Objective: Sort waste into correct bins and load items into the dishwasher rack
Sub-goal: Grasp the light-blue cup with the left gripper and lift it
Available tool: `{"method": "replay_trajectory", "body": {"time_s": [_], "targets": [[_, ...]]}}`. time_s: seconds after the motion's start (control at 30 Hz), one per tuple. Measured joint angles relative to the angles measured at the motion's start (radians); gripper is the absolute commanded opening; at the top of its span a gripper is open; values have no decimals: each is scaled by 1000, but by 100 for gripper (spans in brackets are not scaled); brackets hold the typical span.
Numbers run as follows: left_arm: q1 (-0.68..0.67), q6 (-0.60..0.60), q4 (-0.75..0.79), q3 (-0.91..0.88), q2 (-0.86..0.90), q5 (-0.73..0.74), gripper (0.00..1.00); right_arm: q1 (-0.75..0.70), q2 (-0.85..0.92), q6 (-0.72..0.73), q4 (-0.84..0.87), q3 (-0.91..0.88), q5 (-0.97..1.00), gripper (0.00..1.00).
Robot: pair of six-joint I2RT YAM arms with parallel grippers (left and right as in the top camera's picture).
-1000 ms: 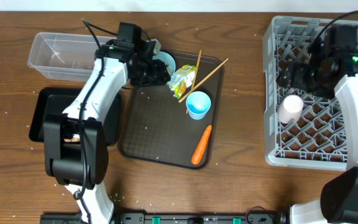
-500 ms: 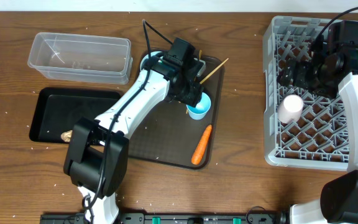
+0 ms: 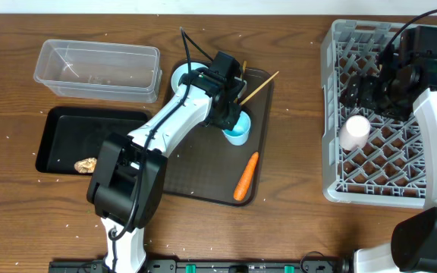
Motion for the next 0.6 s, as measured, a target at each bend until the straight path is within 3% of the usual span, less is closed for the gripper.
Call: {"method": "replay_trajectory", "body": {"time_s": [0.13,0.23,0.43,0.6], "targets": [[3,-8,-7,0,0,11,6,2,0,-2,-7,0,-2,77],[20,-11,-13,0,-4,100,6,11,0,-28,-2,0,-43,77],[151,-12,39,3,-84,452,6,50,0,-146,124,-32,-313,77],[286,-6,102,11,-117,830,6,112,0,-202,362,-141,-599,74]]}}
